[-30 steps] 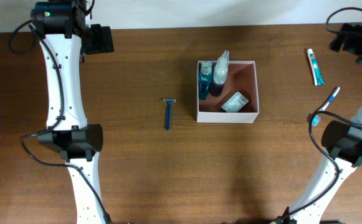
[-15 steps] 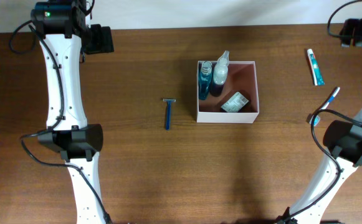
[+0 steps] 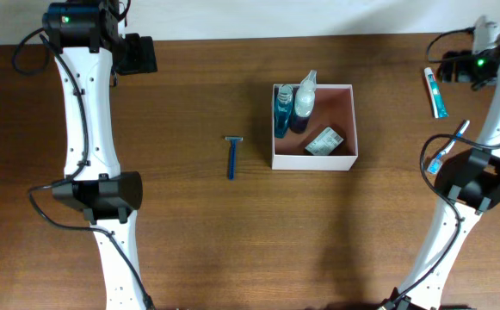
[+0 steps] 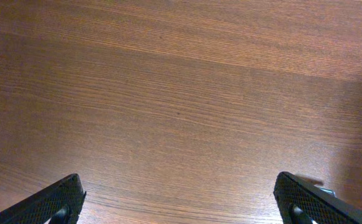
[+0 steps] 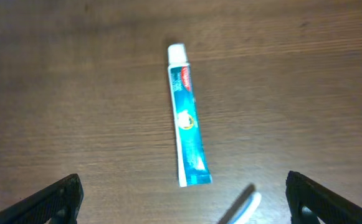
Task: Pack container
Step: 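Withdraw the right gripper and move it above the Colgate toothpaste tube, then lower the right gripper around the toothpaste tube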
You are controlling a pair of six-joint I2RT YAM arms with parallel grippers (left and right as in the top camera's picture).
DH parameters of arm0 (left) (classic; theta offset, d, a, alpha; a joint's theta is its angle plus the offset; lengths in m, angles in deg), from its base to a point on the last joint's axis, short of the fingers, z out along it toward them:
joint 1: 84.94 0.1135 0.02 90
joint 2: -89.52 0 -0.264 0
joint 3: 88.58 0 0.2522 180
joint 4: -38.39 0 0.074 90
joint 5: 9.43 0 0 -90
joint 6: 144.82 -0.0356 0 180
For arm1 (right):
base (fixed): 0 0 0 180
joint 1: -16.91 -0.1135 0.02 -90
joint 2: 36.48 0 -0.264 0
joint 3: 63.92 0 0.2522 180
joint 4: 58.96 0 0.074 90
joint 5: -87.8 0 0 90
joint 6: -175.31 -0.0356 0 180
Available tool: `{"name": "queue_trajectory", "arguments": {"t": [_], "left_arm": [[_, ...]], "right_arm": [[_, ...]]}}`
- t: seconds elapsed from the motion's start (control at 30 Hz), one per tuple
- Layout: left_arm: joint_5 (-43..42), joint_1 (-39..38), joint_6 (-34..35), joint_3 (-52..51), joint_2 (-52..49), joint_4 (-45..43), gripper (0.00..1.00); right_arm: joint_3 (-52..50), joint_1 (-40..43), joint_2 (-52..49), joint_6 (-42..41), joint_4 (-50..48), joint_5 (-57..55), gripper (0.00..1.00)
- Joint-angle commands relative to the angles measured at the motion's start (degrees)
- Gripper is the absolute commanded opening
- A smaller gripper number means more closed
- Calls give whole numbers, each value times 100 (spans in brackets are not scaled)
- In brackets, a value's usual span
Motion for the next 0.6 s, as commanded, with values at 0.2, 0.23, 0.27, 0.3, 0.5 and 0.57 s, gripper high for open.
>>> {"name": "queue_trajectory", "arguments": {"t": [0.2, 0.23, 0.27, 0.3, 0.5, 0.57], "left_arm": [[61, 22, 48, -2, -50, 7, 99], [61, 22, 48, -2, -50, 7, 99], [61, 22, 48, -2, -50, 7, 99], [61, 22, 48, -2, -50, 9, 99], [61, 22, 48, -2, -50, 9, 99], [61, 22, 48, -2, -50, 7, 99]], "right_arm": [[-7, -186, -601, 623, -332, 157, 99], [-7, -186, -647, 623, -350, 140, 99], [-7, -186, -682, 623, -365, 129, 99], [-7, -184, -726, 623, -376, 105, 99], [-11, -175, -881, 623, -439, -173, 99], [-11, -177, -940, 621, -439, -173, 99]]}}
